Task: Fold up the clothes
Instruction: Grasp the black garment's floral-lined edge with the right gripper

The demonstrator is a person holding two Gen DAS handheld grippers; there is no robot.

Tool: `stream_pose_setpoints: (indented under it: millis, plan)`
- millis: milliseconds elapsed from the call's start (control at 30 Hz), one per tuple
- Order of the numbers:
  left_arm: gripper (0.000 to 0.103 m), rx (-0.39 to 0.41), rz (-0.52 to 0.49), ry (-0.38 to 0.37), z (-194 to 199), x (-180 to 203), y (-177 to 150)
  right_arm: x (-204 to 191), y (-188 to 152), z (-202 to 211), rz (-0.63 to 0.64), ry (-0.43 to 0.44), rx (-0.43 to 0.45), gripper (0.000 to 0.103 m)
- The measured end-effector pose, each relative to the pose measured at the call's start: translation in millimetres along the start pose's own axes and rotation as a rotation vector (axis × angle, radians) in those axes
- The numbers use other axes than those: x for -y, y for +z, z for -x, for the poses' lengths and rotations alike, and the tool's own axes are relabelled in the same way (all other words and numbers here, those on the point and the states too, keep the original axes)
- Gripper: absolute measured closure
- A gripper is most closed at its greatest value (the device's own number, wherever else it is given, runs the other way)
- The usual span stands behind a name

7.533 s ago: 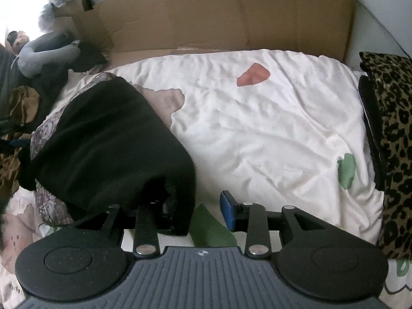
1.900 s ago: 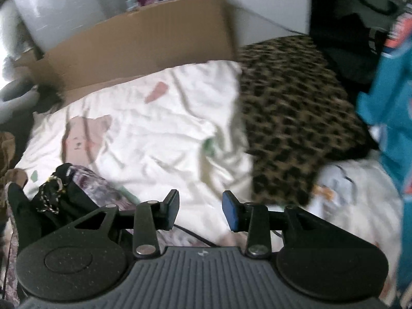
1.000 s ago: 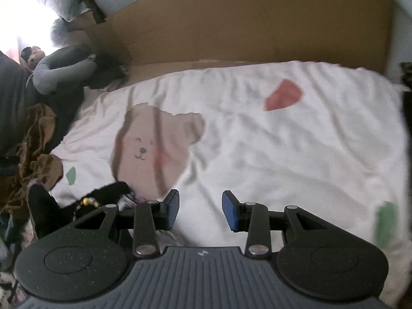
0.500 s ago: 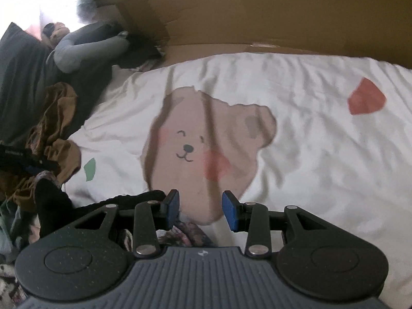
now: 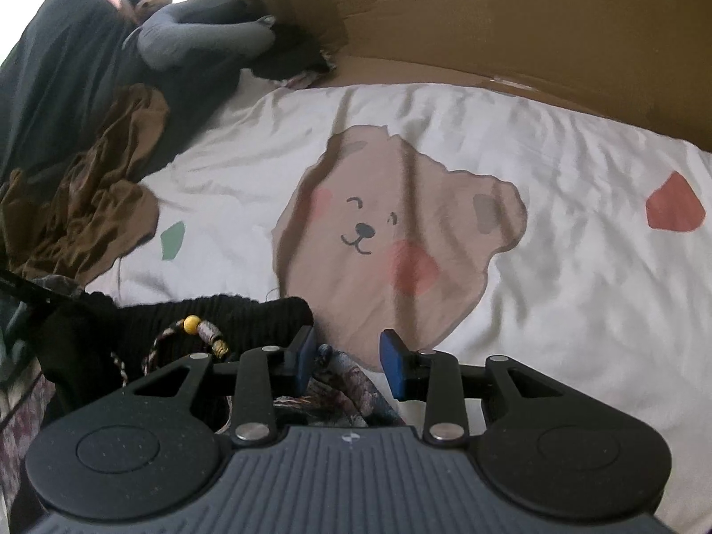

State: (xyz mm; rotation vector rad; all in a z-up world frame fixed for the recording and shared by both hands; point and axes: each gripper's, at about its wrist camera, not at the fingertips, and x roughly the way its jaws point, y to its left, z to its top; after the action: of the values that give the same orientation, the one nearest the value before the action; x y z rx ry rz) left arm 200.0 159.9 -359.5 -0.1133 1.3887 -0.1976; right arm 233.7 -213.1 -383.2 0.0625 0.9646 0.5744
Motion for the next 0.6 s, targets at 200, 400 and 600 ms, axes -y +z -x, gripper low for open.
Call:
stream_pose_setpoints:
  millis: [200,400,600]
  plan:
    - [0.038,-0.025,-0.166,0.059,0.1,17.2,4.2,-4.3,4.1,3.6,0.05,0.088,-0.016,0.063]
    - [0.038,-0.096,-0.311,0.069,-10.5,31.1,24.8,-9.4,-0.3,-7.3,0.113,0.103,-0.049,0.063]
    - [0.038,-0.138,-0.299,0.025,-17.9,28.4,45.6,12.2,5.7,-6.2,0.019,0.152,-0.041,0.063]
